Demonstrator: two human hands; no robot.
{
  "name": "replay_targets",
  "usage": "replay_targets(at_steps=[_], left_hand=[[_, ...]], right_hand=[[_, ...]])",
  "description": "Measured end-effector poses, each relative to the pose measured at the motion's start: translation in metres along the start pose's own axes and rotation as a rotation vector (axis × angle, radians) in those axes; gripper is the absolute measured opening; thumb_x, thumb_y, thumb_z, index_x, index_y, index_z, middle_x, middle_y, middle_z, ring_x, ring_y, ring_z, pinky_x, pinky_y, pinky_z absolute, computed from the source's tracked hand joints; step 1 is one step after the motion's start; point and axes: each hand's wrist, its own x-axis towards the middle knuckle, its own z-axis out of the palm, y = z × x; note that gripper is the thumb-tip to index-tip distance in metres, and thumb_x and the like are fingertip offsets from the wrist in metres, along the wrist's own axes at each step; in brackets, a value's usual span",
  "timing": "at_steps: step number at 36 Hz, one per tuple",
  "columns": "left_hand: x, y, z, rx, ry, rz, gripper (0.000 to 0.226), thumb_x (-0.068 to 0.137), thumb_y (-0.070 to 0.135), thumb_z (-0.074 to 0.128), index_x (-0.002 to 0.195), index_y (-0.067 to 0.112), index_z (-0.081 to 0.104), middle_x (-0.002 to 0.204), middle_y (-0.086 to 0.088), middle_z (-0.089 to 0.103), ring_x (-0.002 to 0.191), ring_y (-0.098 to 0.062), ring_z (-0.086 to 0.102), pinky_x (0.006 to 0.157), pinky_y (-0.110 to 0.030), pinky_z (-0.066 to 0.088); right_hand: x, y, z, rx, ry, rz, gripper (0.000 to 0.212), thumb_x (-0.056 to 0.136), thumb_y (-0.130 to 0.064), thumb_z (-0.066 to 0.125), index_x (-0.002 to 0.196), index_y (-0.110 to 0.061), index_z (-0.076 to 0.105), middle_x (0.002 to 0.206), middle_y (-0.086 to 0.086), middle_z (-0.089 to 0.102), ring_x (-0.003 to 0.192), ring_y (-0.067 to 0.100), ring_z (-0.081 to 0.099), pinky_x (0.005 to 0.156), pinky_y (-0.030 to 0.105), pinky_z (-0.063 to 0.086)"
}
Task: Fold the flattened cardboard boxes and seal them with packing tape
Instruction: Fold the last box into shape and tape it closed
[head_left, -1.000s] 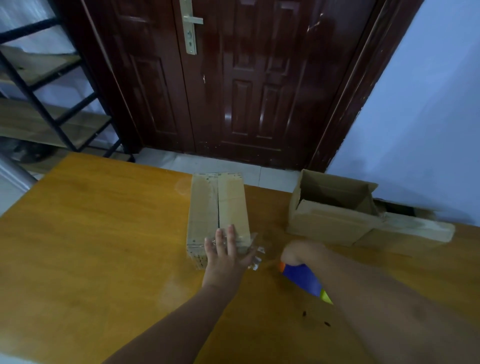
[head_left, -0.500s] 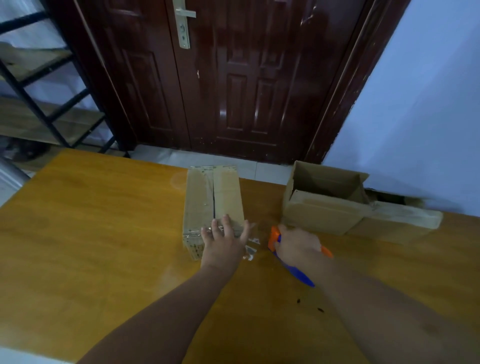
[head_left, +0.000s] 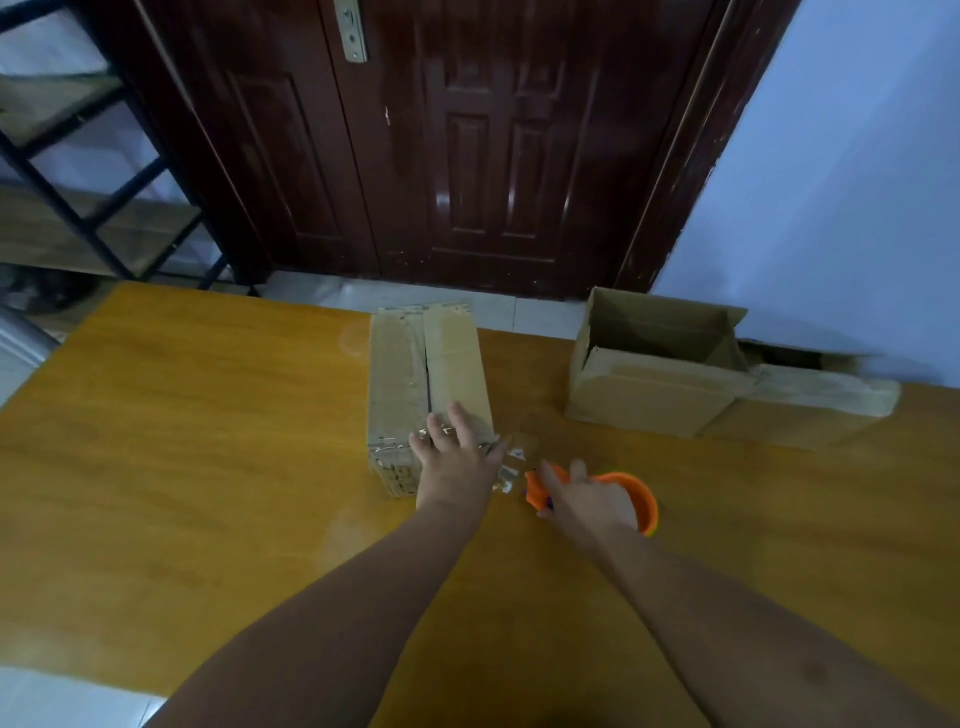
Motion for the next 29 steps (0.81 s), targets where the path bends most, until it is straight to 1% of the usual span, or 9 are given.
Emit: replay_targets(at_steps=[3, 5, 10, 11, 13, 15, 20, 24, 29], left_hand=[[-0.003, -0.002, 0.001, -0.033, 0.066, 0.022, 0.097, 0.1, 0.021, 0.045, 0.128, 0.044, -0.045, 0.149, -0.04, -0.007, 0.136, -0.059, 0.01, 0.104, -0.066, 0.024], [-0.004, -0.007, -0.002, -0.086, 0.122, 0.019, 0.102, 0.098, 0.019, 0.047, 0.125, 0.041, -0.05, 0.151, -0.036, 0.0, 0.138, -0.054, 0.016, 0.105, -0.061, 0.028], [-0.01, -0.031, 0.001, -0.171, 0.212, 0.02, 0.095, 0.093, 0.013, 0.049, 0.142, 0.023, -0.031, 0.156, -0.012, 0.02, 0.142, -0.028, 0.026, 0.104, -0.041, 0.037], [-0.011, -0.034, 0.002, -0.176, 0.207, 0.024, 0.09, 0.094, 0.011, 0.048, 0.146, 0.021, -0.025, 0.157, -0.008, 0.018, 0.143, -0.025, 0.024, 0.106, -0.038, 0.034], [-0.012, -0.037, 0.005, -0.189, 0.196, 0.026, 0.081, 0.095, 0.01, 0.045, 0.15, 0.018, -0.013, 0.159, -0.004, 0.015, 0.145, -0.021, 0.019, 0.11, -0.035, 0.03], [-0.01, -0.037, 0.007, -0.189, 0.196, 0.026, 0.071, 0.097, 0.011, 0.04, 0.152, 0.016, -0.004, 0.16, -0.002, 0.013, 0.146, -0.018, 0.018, 0.112, -0.033, 0.027], [-0.009, -0.036, 0.01, -0.202, 0.228, 0.006, 0.055, 0.102, 0.02, 0.031, 0.152, 0.015, 0.008, 0.16, -0.002, 0.014, 0.145, -0.016, 0.019, 0.112, -0.033, 0.026], [-0.011, -0.036, 0.011, -0.238, 0.251, -0.009, 0.054, 0.101, 0.018, 0.032, 0.151, 0.015, 0.012, 0.159, -0.002, 0.017, 0.145, -0.017, 0.021, 0.111, -0.034, 0.028], [-0.013, -0.035, 0.012, -0.234, 0.252, -0.021, 0.054, 0.103, 0.025, 0.033, 0.152, 0.017, 0.011, 0.16, -0.001, 0.016, 0.145, -0.016, 0.02, 0.112, -0.033, 0.028]], right_hand=[[0.002, -0.001, 0.01, 0.006, -0.008, -0.013, 0.069, 0.096, -0.048, 0.045, 0.15, -0.028, 0.007, 0.135, 0.022, 0.041, 0.092, 0.033, 0.065, 0.057, 0.035, 0.046], [0.002, -0.002, 0.015, 0.001, -0.014, -0.022, 0.073, 0.094, -0.049, 0.048, 0.15, -0.028, 0.006, 0.137, 0.022, 0.042, 0.093, 0.034, 0.065, 0.057, 0.035, 0.045], [0.002, -0.003, 0.017, -0.015, 0.003, -0.018, 0.073, 0.094, -0.049, 0.048, 0.151, -0.023, 0.01, 0.135, 0.016, 0.046, 0.091, 0.031, 0.065, 0.053, 0.033, 0.042], [0.001, -0.003, 0.015, -0.019, 0.009, -0.016, 0.074, 0.094, -0.05, 0.048, 0.151, -0.022, 0.01, 0.134, 0.014, 0.047, 0.094, 0.031, 0.064, 0.058, 0.034, 0.043], [0.001, -0.002, 0.012, -0.068, 0.03, -0.006, 0.077, 0.093, -0.053, 0.048, 0.151, -0.017, 0.012, 0.132, 0.012, 0.05, 0.107, 0.032, 0.058, 0.079, 0.039, 0.044], [0.001, -0.002, 0.009, -0.139, 0.057, 0.008, 0.079, 0.091, -0.057, 0.049, 0.149, -0.011, 0.021, 0.132, 0.01, 0.052, 0.12, 0.031, 0.047, 0.096, 0.041, 0.035], [0.002, -0.005, 0.006, -0.028, 0.061, 0.083, 0.068, 0.084, -0.063, 0.055, 0.132, -0.015, 0.045, 0.124, 0.004, 0.056, 0.123, 0.027, 0.036, 0.099, 0.039, 0.031], [-0.001, -0.003, 0.007, 0.044, 0.037, 0.11, 0.074, 0.08, -0.068, 0.055, 0.135, -0.02, 0.042, 0.127, 0.003, 0.052, 0.128, 0.03, 0.029, 0.102, 0.042, 0.027], [-0.005, -0.001, 0.006, 0.143, 0.038, 0.149, 0.072, 0.082, -0.061, 0.059, 0.141, -0.027, 0.036, 0.136, 0.006, 0.04, 0.131, 0.033, 0.023, 0.105, 0.045, 0.026]])
